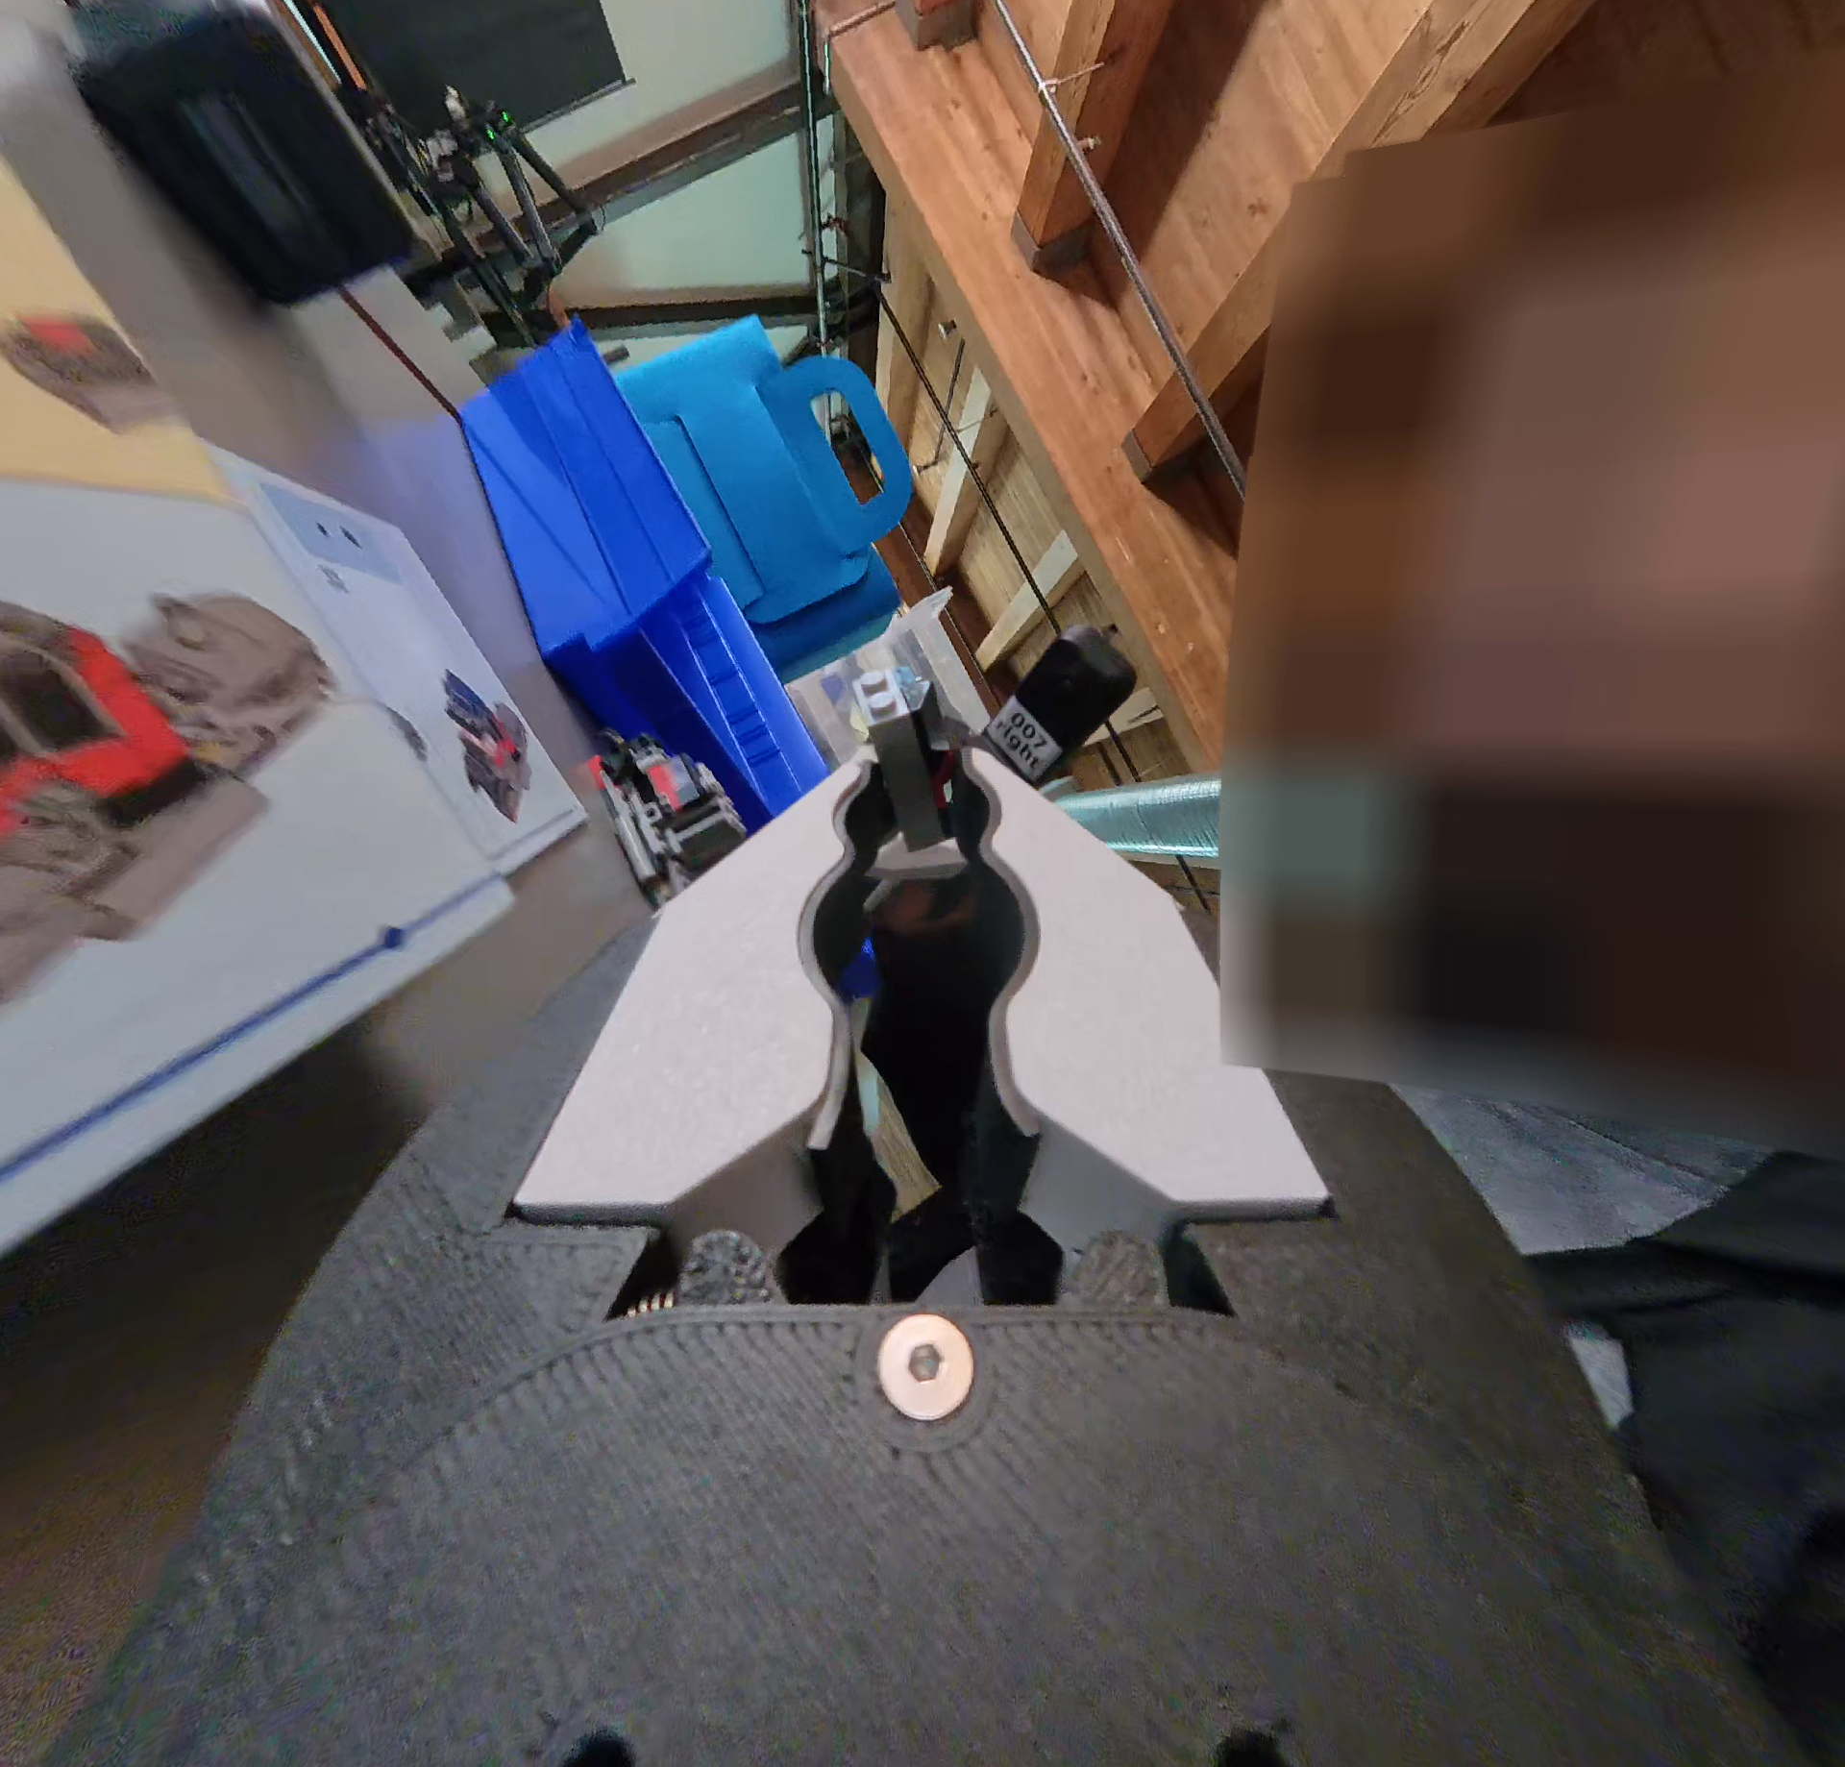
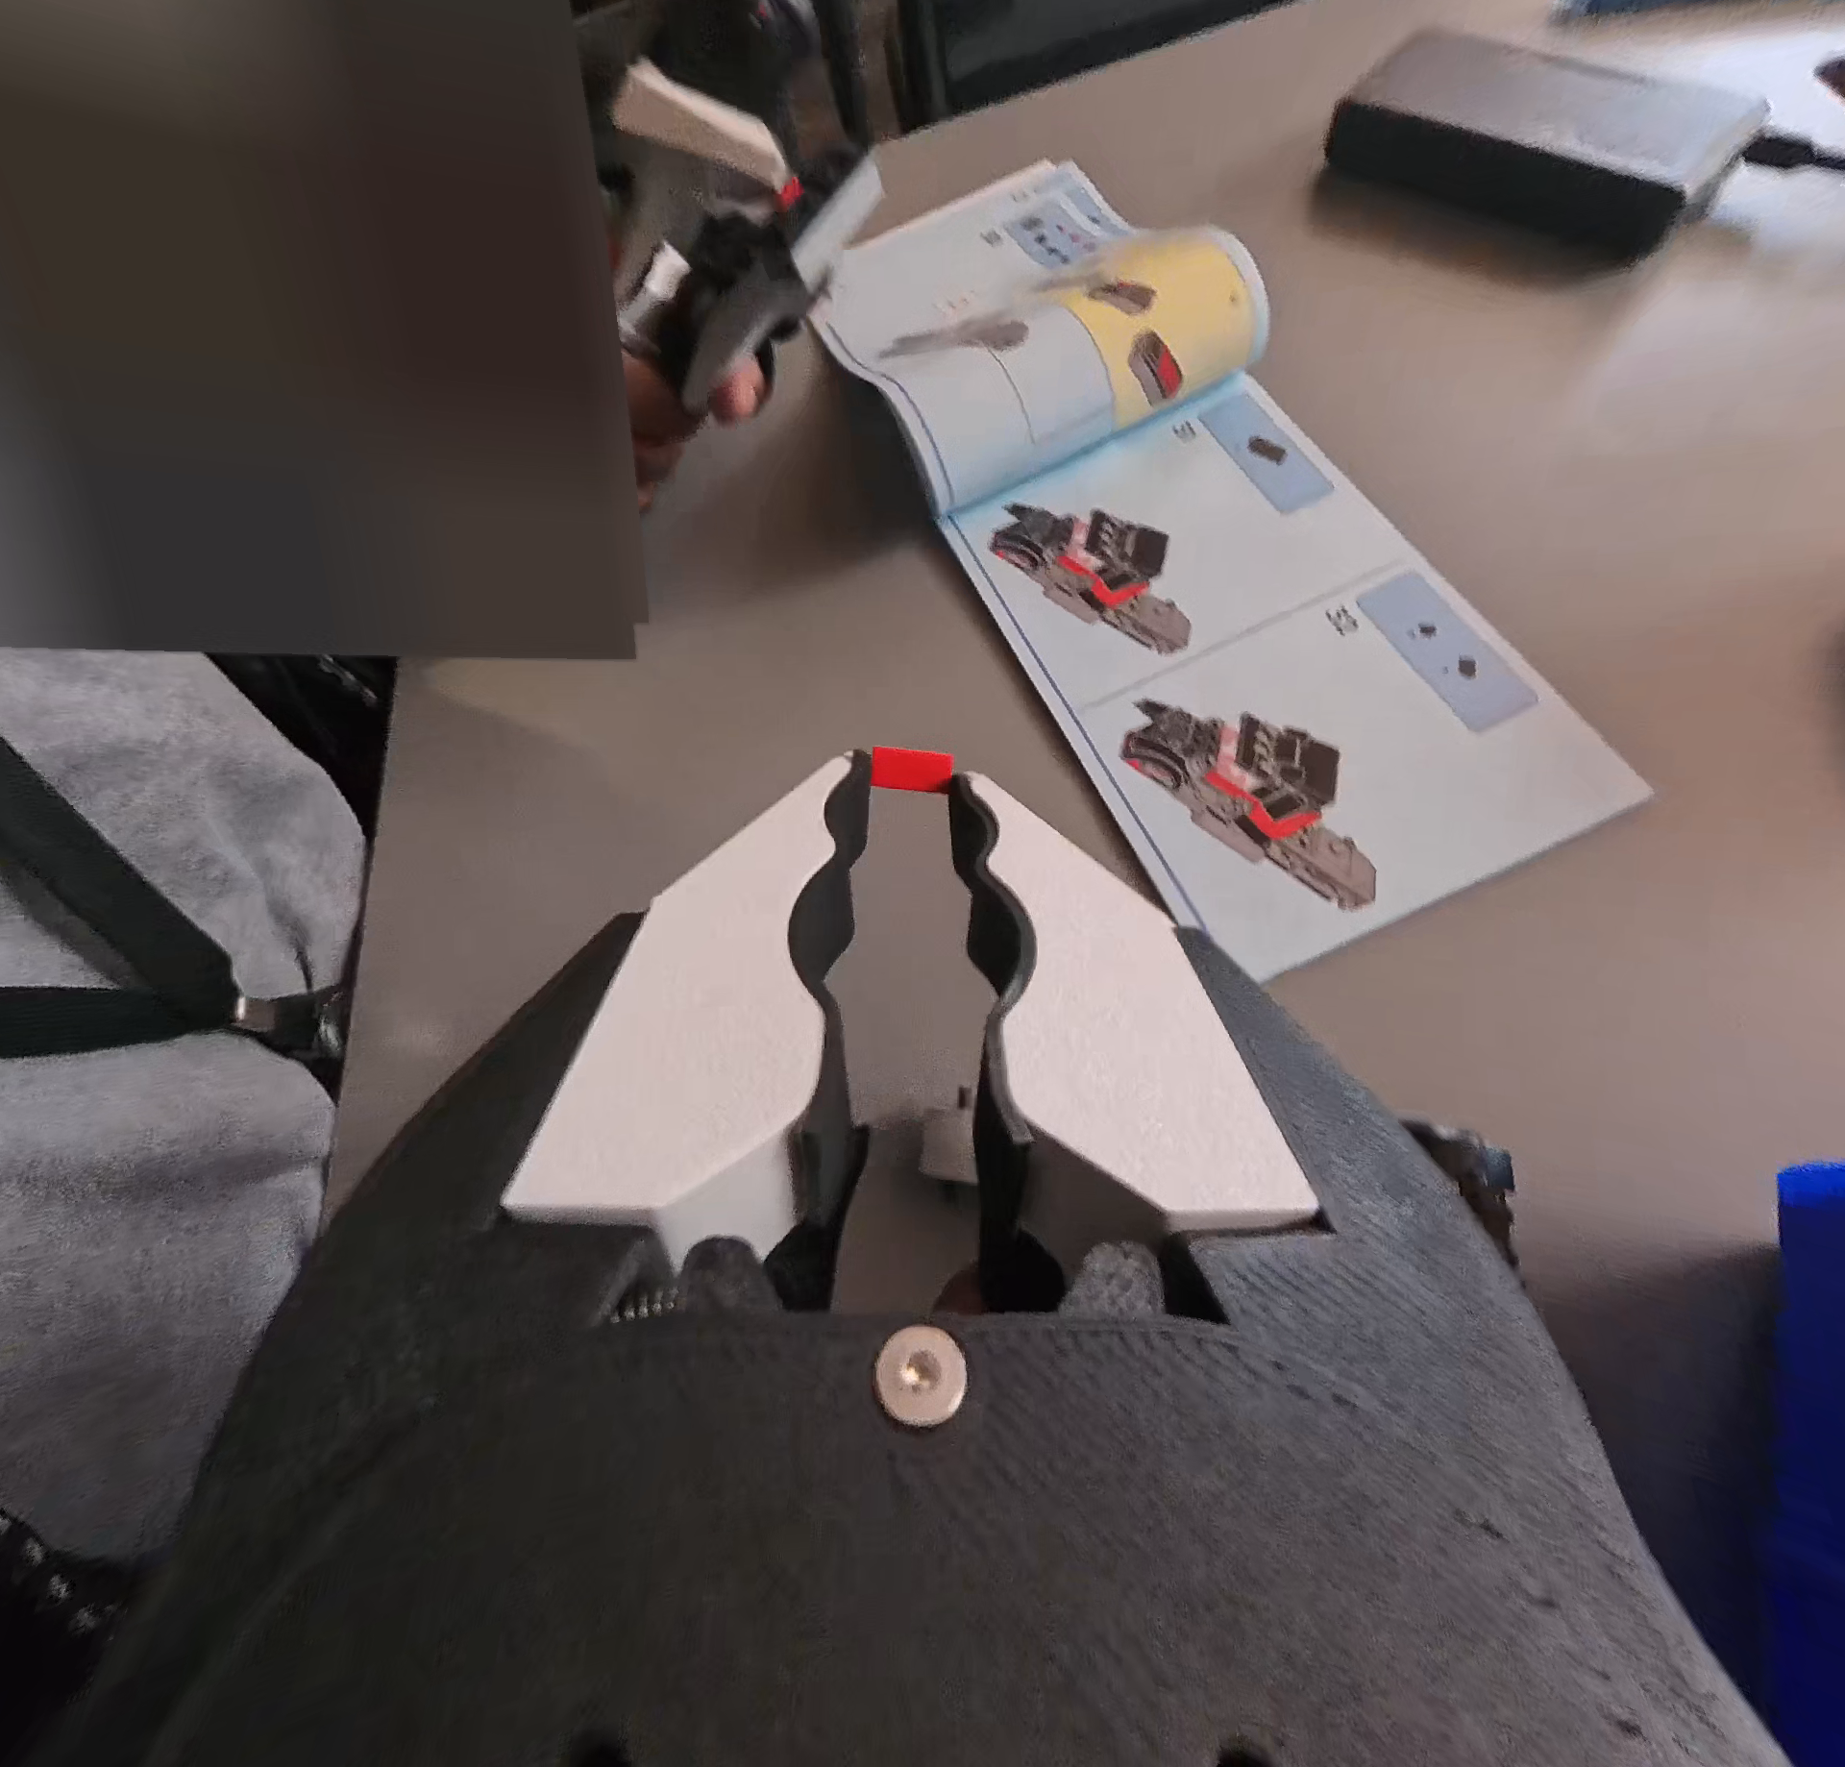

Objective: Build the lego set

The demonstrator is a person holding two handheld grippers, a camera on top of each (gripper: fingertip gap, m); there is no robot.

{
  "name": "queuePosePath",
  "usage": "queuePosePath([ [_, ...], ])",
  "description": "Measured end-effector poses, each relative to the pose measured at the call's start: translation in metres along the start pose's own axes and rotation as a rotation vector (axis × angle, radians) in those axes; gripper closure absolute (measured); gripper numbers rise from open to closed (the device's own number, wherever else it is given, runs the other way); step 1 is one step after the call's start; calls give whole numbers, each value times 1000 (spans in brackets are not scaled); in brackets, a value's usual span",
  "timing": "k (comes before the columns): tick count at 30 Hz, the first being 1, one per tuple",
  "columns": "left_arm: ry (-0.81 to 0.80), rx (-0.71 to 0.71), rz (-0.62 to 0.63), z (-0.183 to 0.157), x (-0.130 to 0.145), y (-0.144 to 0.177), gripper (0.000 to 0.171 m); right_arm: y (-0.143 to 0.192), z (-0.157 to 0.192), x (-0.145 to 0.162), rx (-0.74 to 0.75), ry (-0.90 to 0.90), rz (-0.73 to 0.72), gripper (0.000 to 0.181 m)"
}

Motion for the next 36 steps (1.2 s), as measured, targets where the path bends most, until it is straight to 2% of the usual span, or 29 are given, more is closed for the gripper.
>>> queuePosePath([
  [6, 93, 66, 74, -4, 47, -30, 157, -6, 29, -24, -98, 124, -44, 165],
  [10, 105, 80, 119, -7, 61, -38, 157, -9, 51, -39, -150, 218, -50, 165],
  [19, 105, 105, 161, -13, 71, -38, 158, -13, 73, -59, -148, 344, 14, 165],
  [24, 102, 110, 177, -15, 73, -38, 158, -17, 74, -64, -114, 429, 101, 165],
  [36, 115, 131, 194, -16, 75, -38, 158, -25, 73, -75, -170, 584, 295, 165],
])
Point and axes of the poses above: each gripper's, where its closed fingertips meet, y back along the fingers, x out of its underside, z = x × y across the jaws, the point moved 7 cm from there along y, back along the fingers, and after that the axes turned 6 degrees about x, right-handed, at the moved point
